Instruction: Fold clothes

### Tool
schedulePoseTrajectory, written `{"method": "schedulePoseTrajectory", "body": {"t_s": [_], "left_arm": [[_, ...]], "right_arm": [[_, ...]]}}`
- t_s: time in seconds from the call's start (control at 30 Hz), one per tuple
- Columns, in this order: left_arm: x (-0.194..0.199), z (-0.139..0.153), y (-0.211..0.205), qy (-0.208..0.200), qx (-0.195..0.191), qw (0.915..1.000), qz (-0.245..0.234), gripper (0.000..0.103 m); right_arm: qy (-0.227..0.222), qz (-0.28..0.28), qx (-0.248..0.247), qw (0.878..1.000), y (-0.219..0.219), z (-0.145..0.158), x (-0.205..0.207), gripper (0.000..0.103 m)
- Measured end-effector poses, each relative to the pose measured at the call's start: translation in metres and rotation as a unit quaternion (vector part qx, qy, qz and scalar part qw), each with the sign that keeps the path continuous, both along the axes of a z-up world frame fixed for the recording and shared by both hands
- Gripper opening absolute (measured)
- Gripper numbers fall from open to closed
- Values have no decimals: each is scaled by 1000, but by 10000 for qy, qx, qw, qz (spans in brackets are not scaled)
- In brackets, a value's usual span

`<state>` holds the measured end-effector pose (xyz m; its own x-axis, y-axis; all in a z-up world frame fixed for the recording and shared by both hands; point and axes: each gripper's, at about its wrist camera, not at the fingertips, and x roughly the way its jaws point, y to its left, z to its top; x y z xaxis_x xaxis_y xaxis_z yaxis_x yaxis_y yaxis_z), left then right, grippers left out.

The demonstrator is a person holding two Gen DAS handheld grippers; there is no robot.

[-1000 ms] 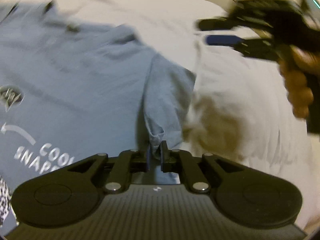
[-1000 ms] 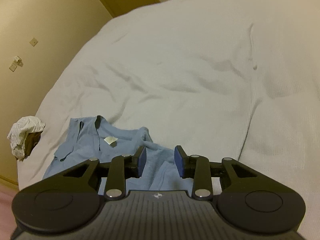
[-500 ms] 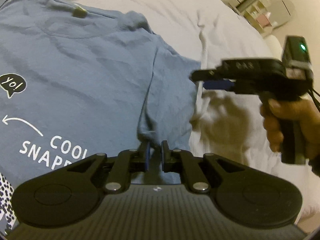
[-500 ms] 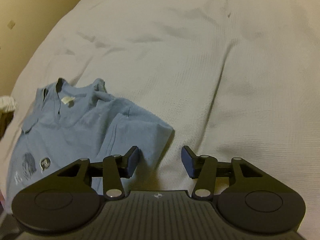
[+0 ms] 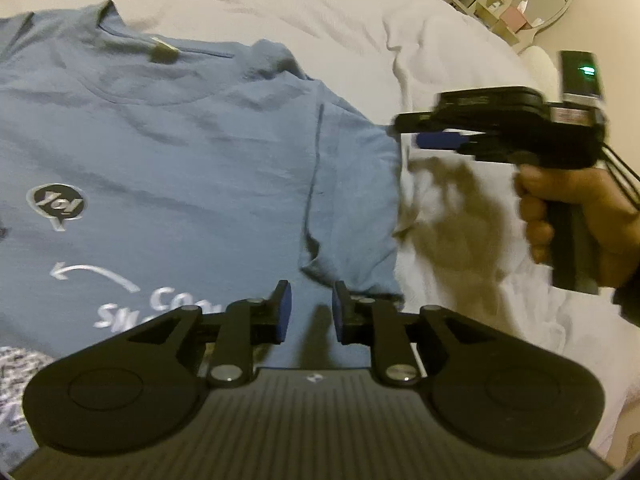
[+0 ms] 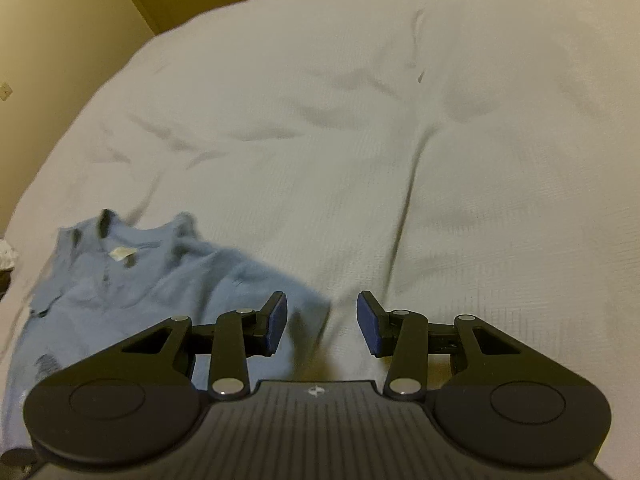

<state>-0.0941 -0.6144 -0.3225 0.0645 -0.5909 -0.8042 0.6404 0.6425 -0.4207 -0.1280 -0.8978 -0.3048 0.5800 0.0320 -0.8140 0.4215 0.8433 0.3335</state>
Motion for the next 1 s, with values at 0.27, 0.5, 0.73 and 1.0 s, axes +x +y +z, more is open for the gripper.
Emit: {"method": "schedulePoseTrajectory", "body": {"t_s": [0.27,0.5,0.73,1.0], "left_arm": [[-3,25,43,-357,838,9958,92,30],[-14,50,78,-557,1177,9914,-113,53],[-27,75,118,-711,1329,9877,-418,65],[-31,98,189,-904,1390,9822,-881,83]], "right_arm": [[482,515,308,9970,87,16,-57,45],[770,685,185,9945,143,43,-99,54],[833,390,-206,9955,186,83,-128,63],[902,-172,-604,9939,263,130,-170,72]]}}
